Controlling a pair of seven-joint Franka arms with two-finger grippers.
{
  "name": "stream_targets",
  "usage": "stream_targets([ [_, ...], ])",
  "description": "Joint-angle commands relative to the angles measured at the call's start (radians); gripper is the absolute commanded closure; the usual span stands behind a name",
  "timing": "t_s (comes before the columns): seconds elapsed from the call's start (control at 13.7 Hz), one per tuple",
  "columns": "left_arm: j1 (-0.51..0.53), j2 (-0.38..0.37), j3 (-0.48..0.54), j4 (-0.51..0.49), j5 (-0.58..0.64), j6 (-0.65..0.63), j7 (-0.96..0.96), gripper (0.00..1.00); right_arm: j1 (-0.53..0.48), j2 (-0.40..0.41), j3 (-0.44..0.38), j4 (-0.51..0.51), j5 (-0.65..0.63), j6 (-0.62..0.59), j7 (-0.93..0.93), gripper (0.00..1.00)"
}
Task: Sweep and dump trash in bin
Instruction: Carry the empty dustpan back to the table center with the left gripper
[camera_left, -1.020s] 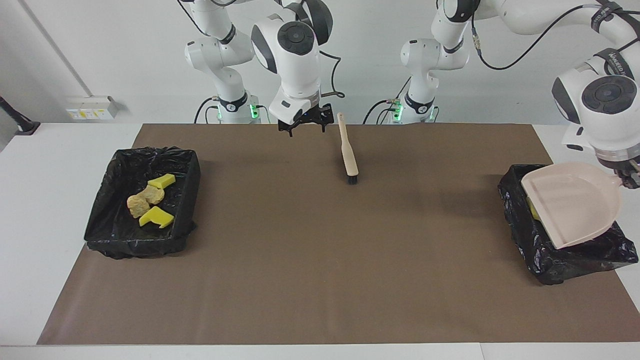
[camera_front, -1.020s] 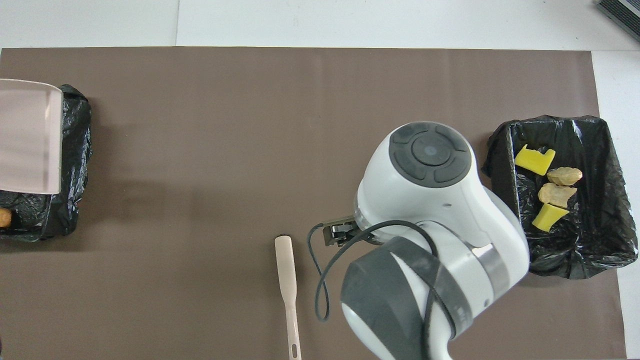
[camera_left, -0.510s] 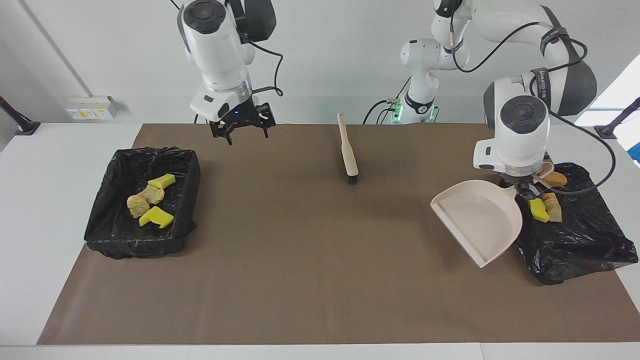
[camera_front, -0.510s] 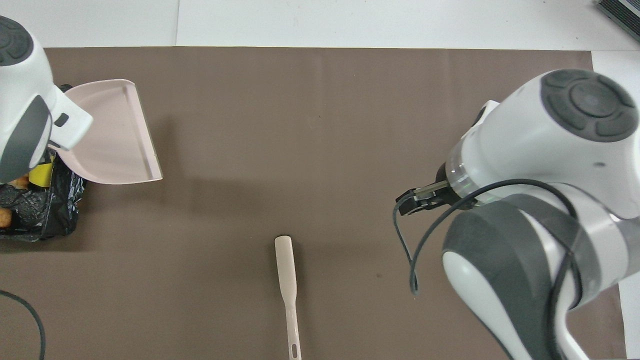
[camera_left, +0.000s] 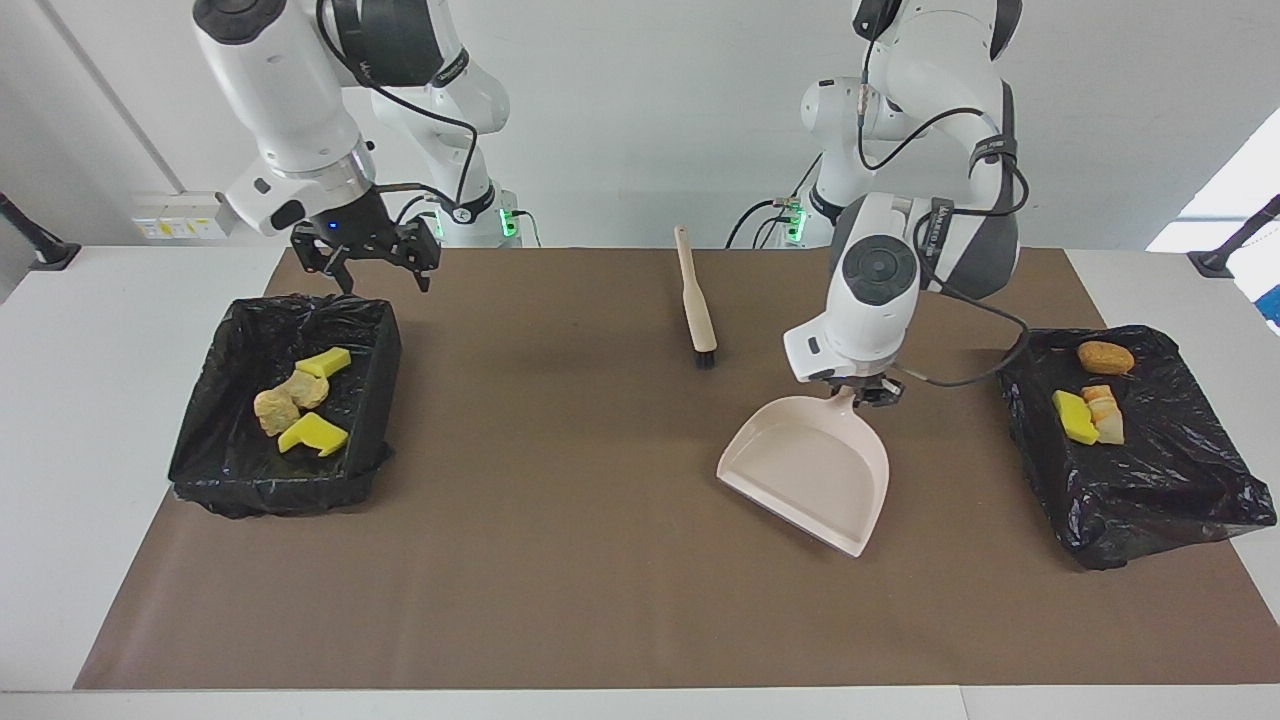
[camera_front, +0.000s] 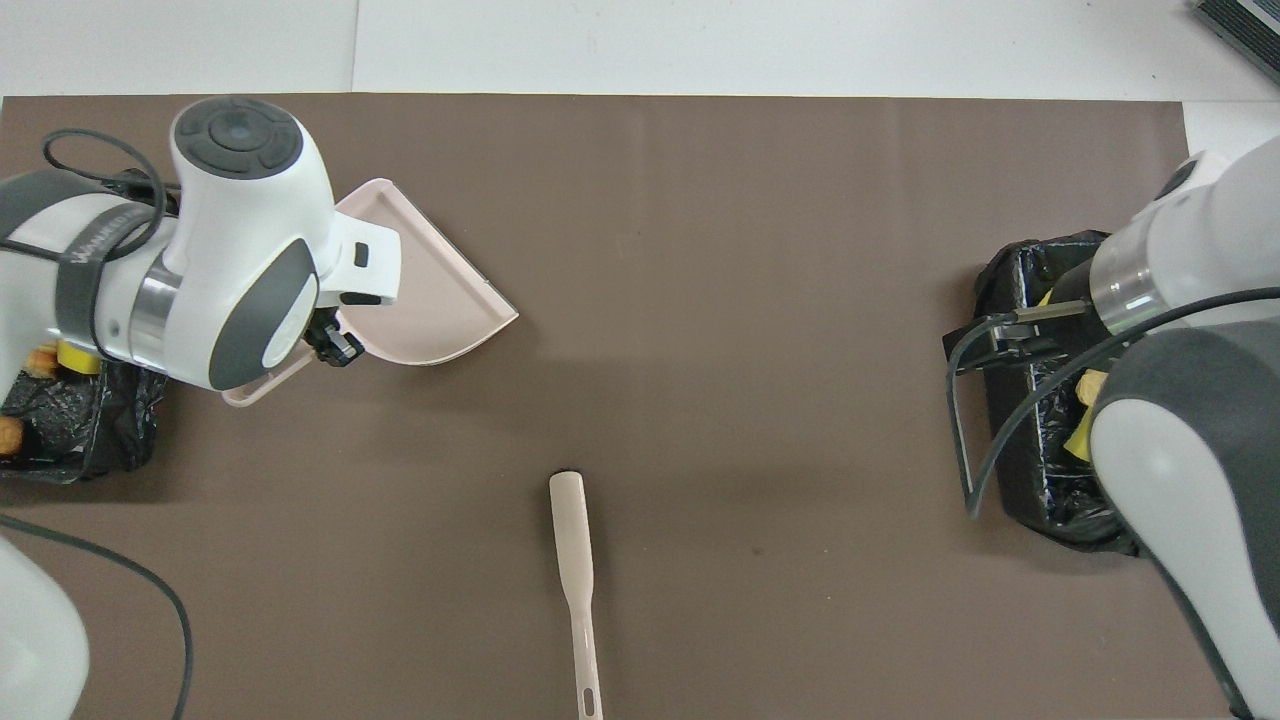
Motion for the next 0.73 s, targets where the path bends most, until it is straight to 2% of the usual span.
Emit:
stream_targets([
  [0.0,-0.025,0.035,-0.033,0.013,-0.040,0.061,-0.229,1.00,-0.001,0.014,-0.057,0.039,-0.023,0.000,-0.014,0.00],
  [0.15,-0.051,0.073,-0.055,0.028,-0.063,0.077,-0.430,1.00,0.001,0.003,-0.083,0.044,-0.012,-0.008,-0.014,0.00],
  [0.36,-0.103,0.165,-0.058,0.126,-0.141,0.140,-0.667,1.00,0.004,-0.030,-0.124,0.015,-0.015,-0.002,-0.060,0.00],
  [0.51,-0.129,0.207,-0.058,0.177,-0.143,0.151,-0.683,1.00,0.005,-0.029,-0.124,0.012,-0.018,-0.003,-0.086,0.00],
  [0.66,-0.134,0.211,-0.058,0.173,-0.144,0.196,-0.683,1.00,0.005,-0.031,-0.121,0.007,-0.001,-0.002,-0.088,0.00],
])
